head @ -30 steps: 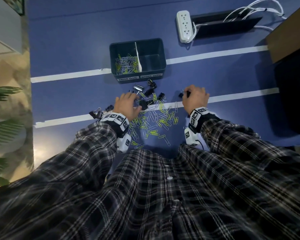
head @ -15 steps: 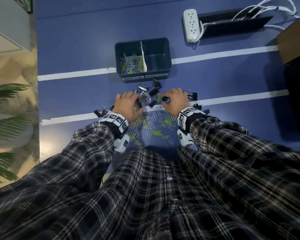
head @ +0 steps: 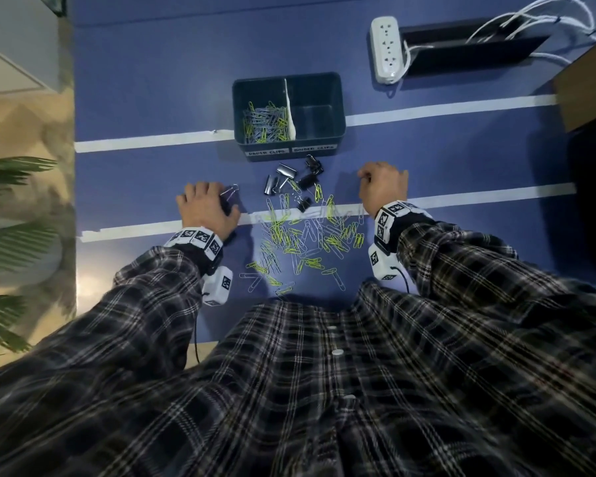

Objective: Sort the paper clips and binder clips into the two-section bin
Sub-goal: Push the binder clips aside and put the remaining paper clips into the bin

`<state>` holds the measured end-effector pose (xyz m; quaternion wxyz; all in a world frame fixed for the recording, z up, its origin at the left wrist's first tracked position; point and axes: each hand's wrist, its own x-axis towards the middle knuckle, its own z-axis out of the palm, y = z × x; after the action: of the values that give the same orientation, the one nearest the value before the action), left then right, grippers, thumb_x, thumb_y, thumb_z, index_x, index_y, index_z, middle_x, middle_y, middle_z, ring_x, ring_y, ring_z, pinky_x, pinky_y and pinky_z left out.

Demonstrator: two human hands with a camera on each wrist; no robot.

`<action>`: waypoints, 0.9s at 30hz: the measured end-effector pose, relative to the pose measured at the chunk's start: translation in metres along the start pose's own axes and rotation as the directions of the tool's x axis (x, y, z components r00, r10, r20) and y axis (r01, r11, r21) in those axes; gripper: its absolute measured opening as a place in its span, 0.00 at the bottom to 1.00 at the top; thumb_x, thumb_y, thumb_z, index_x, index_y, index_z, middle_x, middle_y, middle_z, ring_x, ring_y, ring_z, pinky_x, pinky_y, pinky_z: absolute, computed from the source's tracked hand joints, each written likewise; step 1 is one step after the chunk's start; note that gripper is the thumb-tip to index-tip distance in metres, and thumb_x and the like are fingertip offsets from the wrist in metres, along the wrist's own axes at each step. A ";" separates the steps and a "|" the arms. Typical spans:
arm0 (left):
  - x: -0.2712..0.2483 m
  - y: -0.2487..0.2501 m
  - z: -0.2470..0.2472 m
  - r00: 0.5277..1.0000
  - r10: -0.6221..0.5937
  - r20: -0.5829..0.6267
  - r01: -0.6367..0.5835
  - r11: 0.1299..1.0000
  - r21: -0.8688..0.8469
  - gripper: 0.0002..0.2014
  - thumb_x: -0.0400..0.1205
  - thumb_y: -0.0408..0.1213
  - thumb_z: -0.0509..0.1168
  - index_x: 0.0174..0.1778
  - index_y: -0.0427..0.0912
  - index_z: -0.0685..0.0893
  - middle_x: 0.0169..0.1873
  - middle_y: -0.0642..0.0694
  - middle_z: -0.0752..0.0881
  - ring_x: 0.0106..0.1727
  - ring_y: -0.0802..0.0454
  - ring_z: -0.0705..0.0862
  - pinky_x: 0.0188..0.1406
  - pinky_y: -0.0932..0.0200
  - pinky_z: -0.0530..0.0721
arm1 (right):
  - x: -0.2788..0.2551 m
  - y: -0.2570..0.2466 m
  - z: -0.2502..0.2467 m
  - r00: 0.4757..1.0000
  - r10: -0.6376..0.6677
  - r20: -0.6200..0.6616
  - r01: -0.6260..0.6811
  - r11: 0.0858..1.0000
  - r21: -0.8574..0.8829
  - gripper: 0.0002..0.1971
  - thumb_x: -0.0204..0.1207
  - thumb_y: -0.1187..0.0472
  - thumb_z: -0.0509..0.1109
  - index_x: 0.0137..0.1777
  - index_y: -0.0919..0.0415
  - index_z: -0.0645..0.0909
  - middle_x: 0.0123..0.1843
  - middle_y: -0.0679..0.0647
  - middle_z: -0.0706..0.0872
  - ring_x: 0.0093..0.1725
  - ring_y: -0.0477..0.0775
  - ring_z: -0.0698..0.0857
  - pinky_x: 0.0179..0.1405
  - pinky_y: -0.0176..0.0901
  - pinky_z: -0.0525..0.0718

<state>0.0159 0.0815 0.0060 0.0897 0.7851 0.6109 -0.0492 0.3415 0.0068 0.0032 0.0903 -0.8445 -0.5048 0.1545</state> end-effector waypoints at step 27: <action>0.014 -0.009 0.005 0.994 0.047 0.100 -0.041 0.997 -0.068 0.19 0.78 0.44 0.64 0.65 0.45 0.78 0.63 0.39 0.80 0.64 0.38 0.76 0.64 0.43 0.71 | 0.007 -0.012 0.001 0.982 0.185 0.050 -0.191 0.956 0.221 0.10 0.74 0.46 0.72 0.40 0.52 0.86 0.49 0.55 0.87 0.48 0.59 0.86 0.50 0.48 0.84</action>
<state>0.0111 0.0959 -0.0024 0.1476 0.7914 0.5894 -0.0670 0.3347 0.0186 0.0052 0.1630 -0.8707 -0.4027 0.2306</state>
